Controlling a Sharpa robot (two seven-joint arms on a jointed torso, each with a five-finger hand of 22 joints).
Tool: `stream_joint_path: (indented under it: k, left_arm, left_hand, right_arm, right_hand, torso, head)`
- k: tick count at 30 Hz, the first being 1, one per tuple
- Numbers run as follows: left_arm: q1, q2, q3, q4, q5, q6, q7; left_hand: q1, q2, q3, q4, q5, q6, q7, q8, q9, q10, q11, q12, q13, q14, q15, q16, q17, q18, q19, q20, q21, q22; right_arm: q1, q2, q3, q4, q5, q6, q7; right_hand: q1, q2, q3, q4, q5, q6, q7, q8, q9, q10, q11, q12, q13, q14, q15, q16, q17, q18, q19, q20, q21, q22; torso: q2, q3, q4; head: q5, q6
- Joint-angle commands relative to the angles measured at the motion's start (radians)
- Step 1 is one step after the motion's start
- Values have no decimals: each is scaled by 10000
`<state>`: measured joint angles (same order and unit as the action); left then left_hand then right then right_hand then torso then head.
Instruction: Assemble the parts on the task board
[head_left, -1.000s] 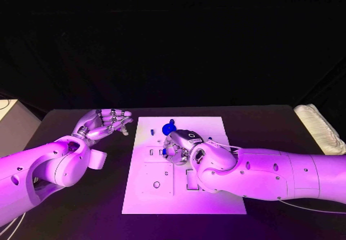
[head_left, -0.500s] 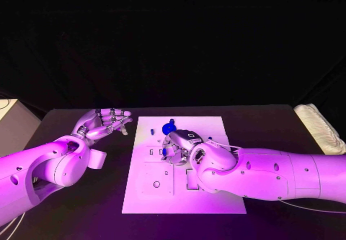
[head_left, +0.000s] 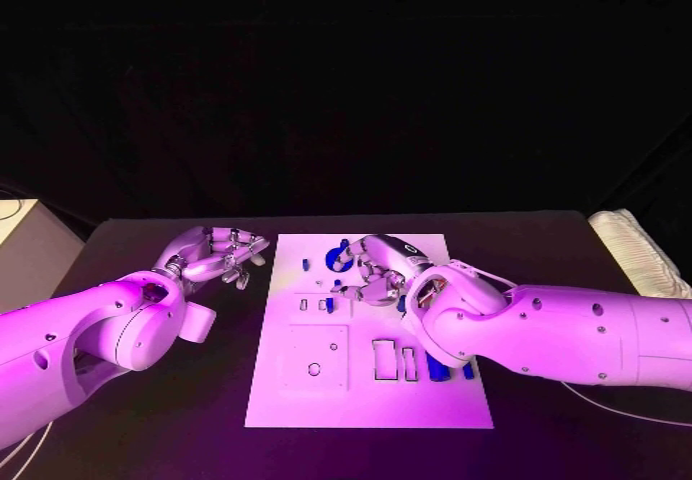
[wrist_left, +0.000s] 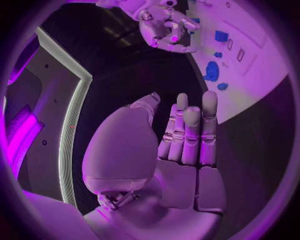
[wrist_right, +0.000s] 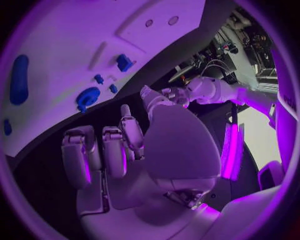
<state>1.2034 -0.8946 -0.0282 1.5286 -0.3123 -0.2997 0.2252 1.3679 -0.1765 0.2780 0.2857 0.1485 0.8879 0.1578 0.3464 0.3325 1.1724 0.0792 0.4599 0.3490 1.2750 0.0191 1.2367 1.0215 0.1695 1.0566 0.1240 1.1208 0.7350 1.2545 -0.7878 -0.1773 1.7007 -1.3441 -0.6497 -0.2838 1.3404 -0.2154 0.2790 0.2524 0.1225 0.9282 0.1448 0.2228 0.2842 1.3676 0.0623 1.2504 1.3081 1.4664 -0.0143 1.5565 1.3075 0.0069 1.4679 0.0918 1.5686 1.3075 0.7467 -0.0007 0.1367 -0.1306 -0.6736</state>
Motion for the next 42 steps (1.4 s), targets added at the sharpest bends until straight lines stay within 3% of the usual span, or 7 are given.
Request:
stream_joint_path:
  k: [1,8,11,12,14,22,42]
  left_arm:
    - [54,102,7,-52,-2004,1643,-2805]
    - [279,580,3,-295,-3414,2912,-5170]
    - [438,863,-15,-428,-3918,3144,-5831]
    - [510,981,-37,-487,-4091,3251,-6058]
    - [686,1235,-136,-628,-4447,3408,-6424]
    - [1169,2261,-459,-1164,-5316,3722,-7020]
    - [1500,3790,-637,-2020,-6399,4300,-7281]
  left_hand:
    - [-76,83,-195,53,57,-41,-63,451,432,-742,-48,1604,1239,398,-61,726,881,-219,261,-80,552,662]
    - [-559,356,-411,59,65,181,-361,1285,1275,-787,-293,3395,2419,1865,-295,2246,3285,-659,1874,-251,2129,3211]
    - [-835,465,-482,76,91,150,-456,1674,1747,-816,-394,3860,2724,2150,-372,2545,3833,-737,2134,-331,2405,3660]
    - [-926,491,-503,82,93,122,-464,1736,1839,-826,-408,3936,2775,2181,-380,2578,3896,-753,2183,-343,2455,3748]
    - [-1156,520,-574,87,83,54,-466,1827,1997,-873,-408,4044,2852,2198,-383,2598,3937,-759,2192,-352,2487,3789]
    - [-1775,623,-841,88,68,-57,-478,2028,2355,-960,-407,4233,2981,2207,-380,2610,3981,-775,2217,-351,2551,3896]
    - [-1889,754,-943,90,107,-134,-531,2345,2845,-1001,-447,4451,3151,2287,-410,2696,4160,-800,2272,-368,2632,4048]
  right_arm:
    - [263,-289,16,69,2973,-194,2288]
    - [885,-965,32,20,4998,115,3053]
    - [1048,-1160,44,-57,5331,111,3128]
    - [1090,-1206,48,-101,5403,103,3138]
    - [1151,-1269,54,-210,5502,70,3140]
    - [1243,-1290,64,-587,5598,70,2965]
    - [1260,-1154,63,-810,5248,312,2532]
  right_hand:
    - [160,-8,132,-9,105,95,-8,82,12,-107,-23,-73,-31,935,29,-89,2220,-69,1029,24,22,2633]
    - [85,-44,182,67,142,273,-61,266,92,-39,-63,23,45,959,-2,-40,2309,-69,1029,-2,22,2633]
    - [54,-53,187,92,191,291,-73,306,118,-24,-75,39,57,963,-14,-33,2322,-69,1029,-13,22,2633]
    - [43,-64,187,100,238,280,-76,318,129,-22,-79,40,58,965,-20,-29,2329,-69,1029,-18,22,2633]
    - [-67,-168,105,157,1084,190,-81,382,202,-25,-87,32,54,964,-34,-33,2324,-69,1029,-46,22,2633]
    - [-78,-196,80,158,1114,157,-76,381,209,-55,-83,-12,20,958,-34,-48,2298,-69,1029,-46,22,2633]
    - [-104,-208,45,175,1192,75,-63,364,215,-88,-74,-58,-13,948,-28,-68,2264,-69,1029,-45,22,2633]
  torso:
    - [-65,-3,10]
    - [-176,13,52]
    - [-221,16,61]
    - [-228,17,58]
    - [-246,21,69]
    - [-280,36,74]
    - [-264,34,79]
  head:
    - [14,-25]
    - [71,-111]
    - [89,-154]
    - [99,-176]
    - [100,-193]
    - [161,-267]
    - [98,-347]
